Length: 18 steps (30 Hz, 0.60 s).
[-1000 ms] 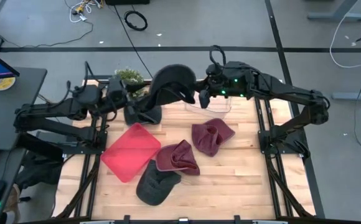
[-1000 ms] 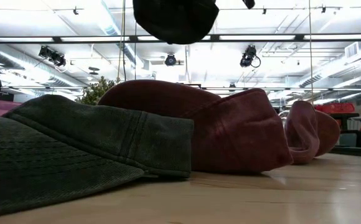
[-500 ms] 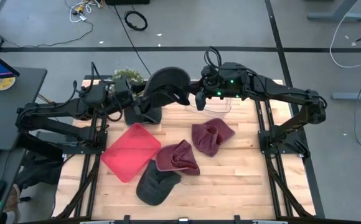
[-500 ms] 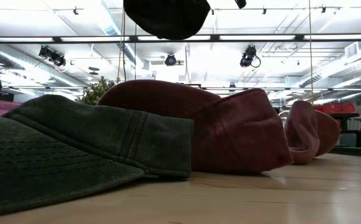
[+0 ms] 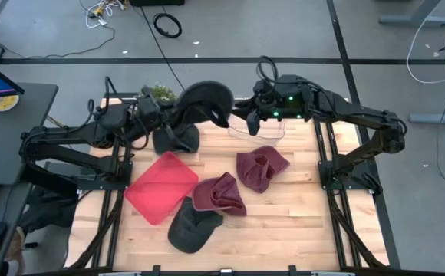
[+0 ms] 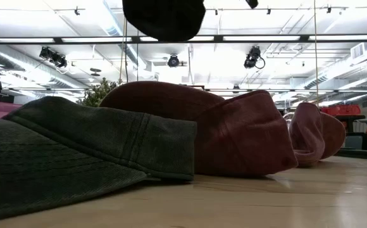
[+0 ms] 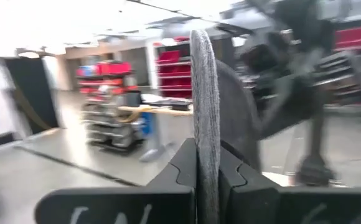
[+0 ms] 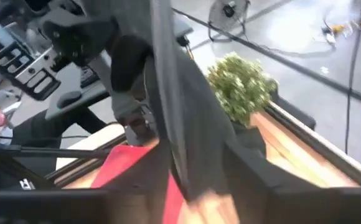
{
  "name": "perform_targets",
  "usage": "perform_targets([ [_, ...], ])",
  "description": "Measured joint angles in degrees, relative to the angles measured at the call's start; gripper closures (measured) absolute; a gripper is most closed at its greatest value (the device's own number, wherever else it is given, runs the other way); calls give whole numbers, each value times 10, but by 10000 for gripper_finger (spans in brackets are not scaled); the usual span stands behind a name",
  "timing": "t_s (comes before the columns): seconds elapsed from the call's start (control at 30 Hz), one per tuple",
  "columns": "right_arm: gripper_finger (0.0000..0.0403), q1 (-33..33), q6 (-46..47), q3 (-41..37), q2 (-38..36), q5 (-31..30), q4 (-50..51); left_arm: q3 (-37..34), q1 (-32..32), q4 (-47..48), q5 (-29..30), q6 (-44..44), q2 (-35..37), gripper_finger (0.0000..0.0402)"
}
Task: Pick & Place hat
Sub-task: Put the right black cap into the transparent bin
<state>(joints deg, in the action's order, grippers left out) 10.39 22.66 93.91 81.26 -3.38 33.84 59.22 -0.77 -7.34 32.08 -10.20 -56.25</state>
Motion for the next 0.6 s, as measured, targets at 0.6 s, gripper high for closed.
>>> perform_targets([
  [0.6,103,53,437,1,7,210,-184,0,43,-117,238,-585,-81,390],
])
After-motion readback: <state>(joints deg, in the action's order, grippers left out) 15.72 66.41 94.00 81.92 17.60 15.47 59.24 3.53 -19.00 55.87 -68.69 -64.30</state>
